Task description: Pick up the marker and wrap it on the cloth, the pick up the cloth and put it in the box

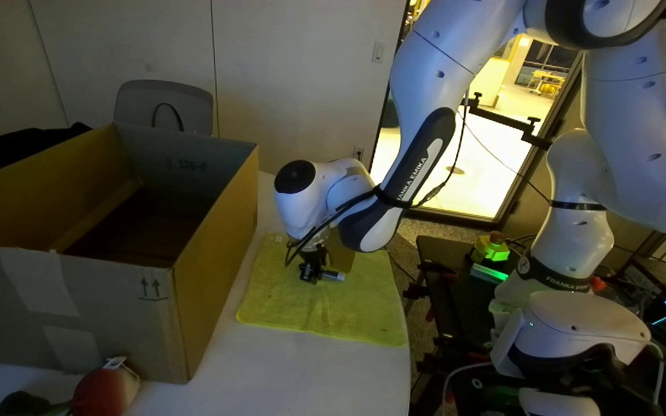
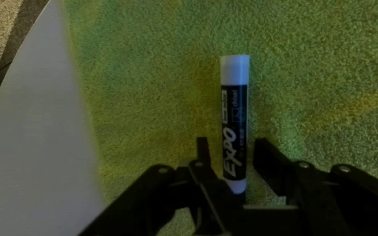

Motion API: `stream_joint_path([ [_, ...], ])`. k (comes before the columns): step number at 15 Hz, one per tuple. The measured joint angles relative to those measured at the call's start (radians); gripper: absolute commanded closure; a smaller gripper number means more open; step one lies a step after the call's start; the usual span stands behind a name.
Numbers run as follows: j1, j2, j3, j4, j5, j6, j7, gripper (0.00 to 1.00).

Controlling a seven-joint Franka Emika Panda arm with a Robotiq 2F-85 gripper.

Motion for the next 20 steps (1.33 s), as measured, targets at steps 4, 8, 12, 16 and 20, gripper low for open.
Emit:
stream_joint_path([
  [4,0.001,-0.011,0.000,-0.001,0.000,0.007,0.018,0.00],
  [8,0.009,-0.048,0.004,-0.022,0.000,0.059,0.039,0.00],
  [12,0.019,-0.089,0.032,-0.077,0.001,0.165,0.043,0.00],
  [16,0.018,-0.088,0.093,-0.131,0.050,0.267,0.016,0.00],
  [20,0.005,-0.054,0.152,-0.150,0.167,0.313,-0.090,0.00],
])
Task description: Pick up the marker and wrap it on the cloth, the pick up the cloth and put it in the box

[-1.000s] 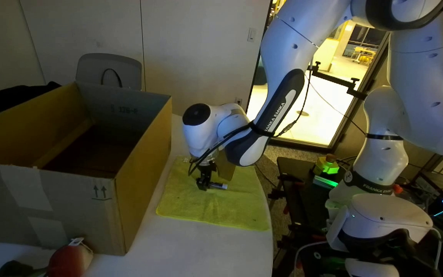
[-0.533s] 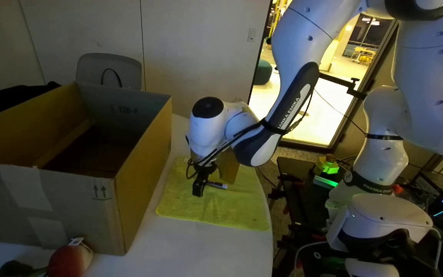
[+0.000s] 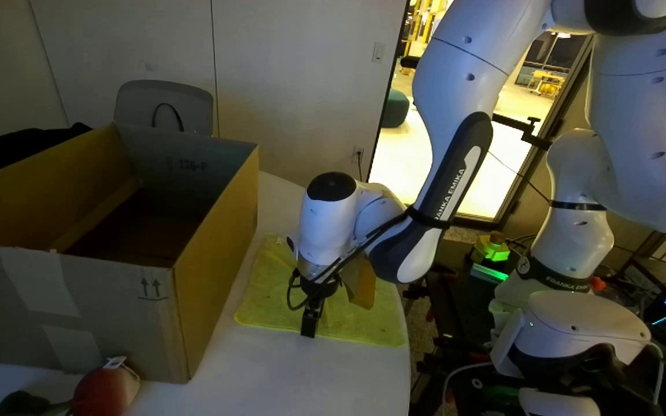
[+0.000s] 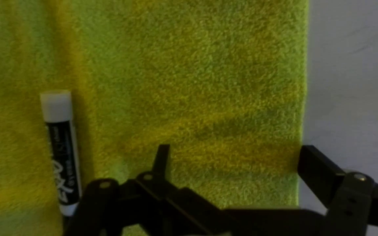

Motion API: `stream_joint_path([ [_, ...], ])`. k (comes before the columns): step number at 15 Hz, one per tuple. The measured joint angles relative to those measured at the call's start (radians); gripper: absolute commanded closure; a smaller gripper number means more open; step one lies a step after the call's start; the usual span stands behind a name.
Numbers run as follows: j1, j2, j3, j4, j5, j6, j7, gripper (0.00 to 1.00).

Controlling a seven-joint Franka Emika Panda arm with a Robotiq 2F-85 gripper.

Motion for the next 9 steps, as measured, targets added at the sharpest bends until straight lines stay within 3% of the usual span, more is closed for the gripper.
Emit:
stream_joint_path([
  [6,-0.069,0.025,0.067,0.000,0.182,0.023,-0.207,0.00],
  [7,-0.084,0.025,0.078,0.000,0.204,0.023,-0.235,0.18],
  [9,-0.111,0.025,0.098,0.001,0.238,0.023,-0.284,0.33],
])
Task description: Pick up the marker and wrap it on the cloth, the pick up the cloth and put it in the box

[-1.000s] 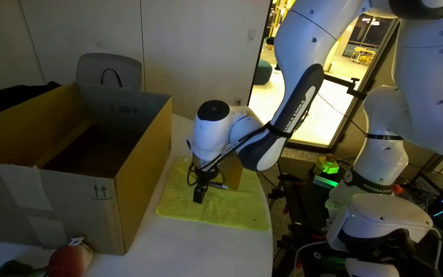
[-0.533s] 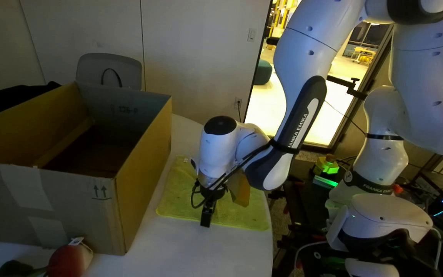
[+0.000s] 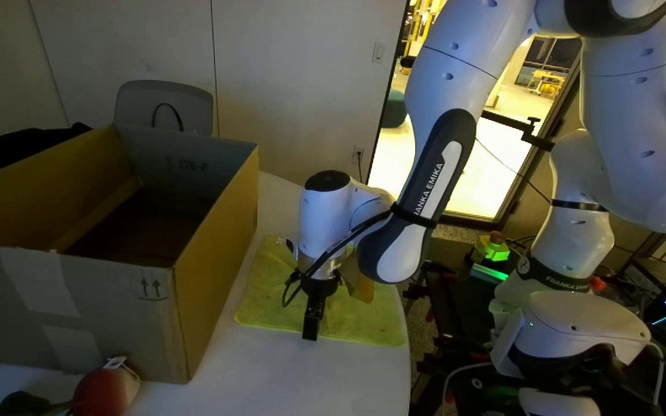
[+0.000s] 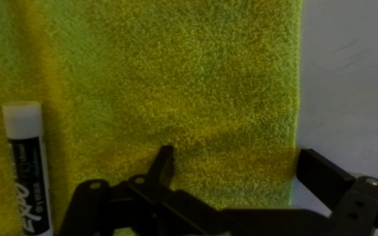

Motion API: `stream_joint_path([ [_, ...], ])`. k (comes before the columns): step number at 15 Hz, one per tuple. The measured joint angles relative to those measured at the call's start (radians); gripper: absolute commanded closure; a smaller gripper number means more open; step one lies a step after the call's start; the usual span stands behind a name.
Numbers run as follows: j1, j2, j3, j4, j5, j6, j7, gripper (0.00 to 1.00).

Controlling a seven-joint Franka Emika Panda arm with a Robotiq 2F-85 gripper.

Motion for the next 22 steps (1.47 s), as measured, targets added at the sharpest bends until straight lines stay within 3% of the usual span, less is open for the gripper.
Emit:
stream_joint_path([
  [7,-0.032,-0.001,0.038,0.001,0.050,0.000,-0.077,0.88],
  [9,-0.032,-0.001,0.038,0.001,0.050,0.000,-0.081,0.94],
  [11,-0.032,-0.002,0.038,0.001,0.050,-0.002,-0.083,0.97],
  [16,-0.032,-0.026,0.033,-0.015,0.050,-0.003,-0.083,0.92],
  [22,-0.030,-0.143,-0.027,-0.091,0.050,0.011,-0.069,0.92],
])
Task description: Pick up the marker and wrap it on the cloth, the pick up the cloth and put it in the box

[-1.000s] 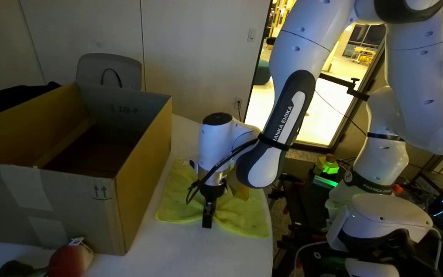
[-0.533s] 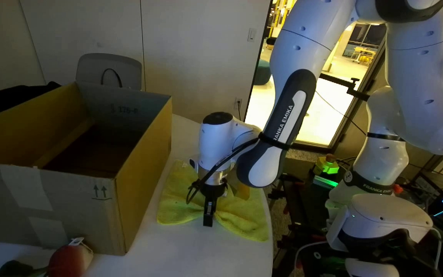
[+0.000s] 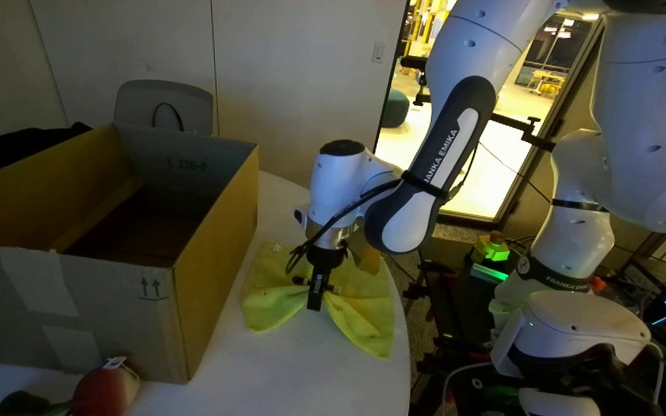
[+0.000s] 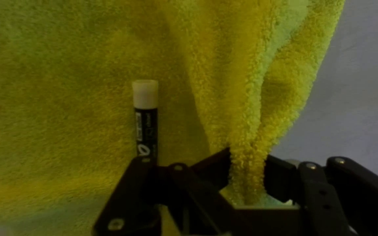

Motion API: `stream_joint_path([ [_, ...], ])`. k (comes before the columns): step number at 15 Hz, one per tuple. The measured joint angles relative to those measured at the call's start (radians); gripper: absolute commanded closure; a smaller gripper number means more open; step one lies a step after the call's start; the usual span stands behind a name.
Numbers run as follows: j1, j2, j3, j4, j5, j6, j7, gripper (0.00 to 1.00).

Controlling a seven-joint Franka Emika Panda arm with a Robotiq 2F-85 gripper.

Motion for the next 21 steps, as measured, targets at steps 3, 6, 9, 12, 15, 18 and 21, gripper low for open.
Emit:
stream_joint_path([
  [3,-0.001,-0.056,-0.046,-0.039,0.000,0.003,0.025,0.93],
  [6,-0.008,-0.084,-0.090,-0.060,0.000,0.003,0.066,0.93],
  [9,-0.022,-0.085,-0.131,-0.063,0.000,0.002,0.128,0.93],
  [12,-0.034,-0.078,-0.165,-0.063,0.001,0.001,0.185,0.92],
  [15,-0.038,-0.062,-0.186,-0.061,0.004,-0.002,0.233,0.66],
  [18,-0.039,-0.046,-0.189,-0.059,0.023,-0.005,0.257,0.46],
  [21,-0.039,-0.039,-0.189,-0.060,0.037,-0.006,0.269,0.24],
])
